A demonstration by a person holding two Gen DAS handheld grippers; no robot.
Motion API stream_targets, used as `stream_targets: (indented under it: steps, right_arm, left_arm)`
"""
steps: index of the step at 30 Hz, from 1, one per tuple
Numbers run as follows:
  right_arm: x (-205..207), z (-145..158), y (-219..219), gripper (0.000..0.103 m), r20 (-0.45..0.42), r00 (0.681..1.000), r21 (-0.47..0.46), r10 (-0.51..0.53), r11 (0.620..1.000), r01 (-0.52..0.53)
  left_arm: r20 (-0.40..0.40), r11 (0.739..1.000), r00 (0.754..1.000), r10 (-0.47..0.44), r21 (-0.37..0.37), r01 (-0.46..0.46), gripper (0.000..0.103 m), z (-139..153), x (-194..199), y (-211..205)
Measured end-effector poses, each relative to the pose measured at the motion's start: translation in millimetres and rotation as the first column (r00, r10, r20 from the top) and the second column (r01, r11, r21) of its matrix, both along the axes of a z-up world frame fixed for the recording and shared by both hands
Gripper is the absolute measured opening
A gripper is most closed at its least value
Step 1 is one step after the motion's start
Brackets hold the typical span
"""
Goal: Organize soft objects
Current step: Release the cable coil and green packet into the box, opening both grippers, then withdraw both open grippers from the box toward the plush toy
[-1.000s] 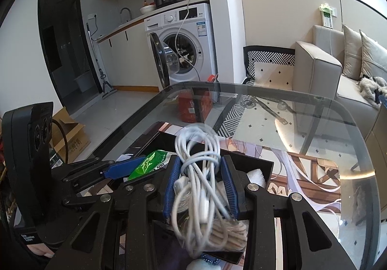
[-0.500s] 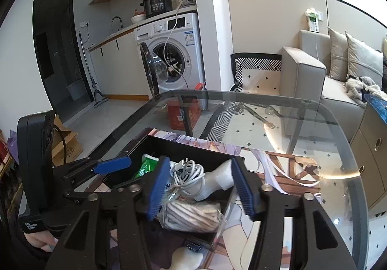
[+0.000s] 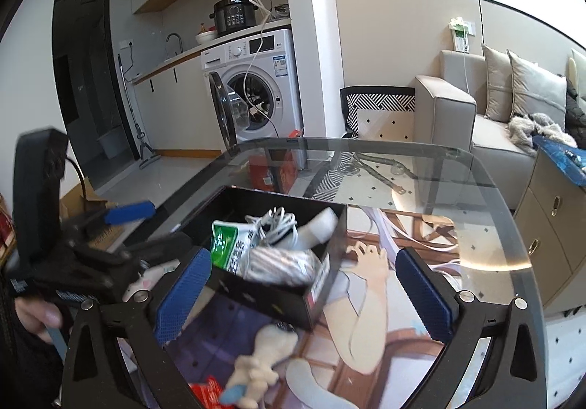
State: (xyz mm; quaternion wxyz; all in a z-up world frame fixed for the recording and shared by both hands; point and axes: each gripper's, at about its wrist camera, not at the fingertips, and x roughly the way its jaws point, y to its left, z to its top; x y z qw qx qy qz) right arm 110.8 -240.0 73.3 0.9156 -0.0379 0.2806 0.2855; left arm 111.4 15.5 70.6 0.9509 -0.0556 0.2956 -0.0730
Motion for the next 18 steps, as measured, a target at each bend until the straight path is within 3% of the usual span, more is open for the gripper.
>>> stream_targets:
  steps: [18]
  right_arm:
    - [-45,1,-12,0.102,0.002,0.999,0.000,0.035,0.999,-0.035]
  left_arm:
    - [0.133,0.999,0.991,-0.030,0.025,0.027,0.103,78,-53,5]
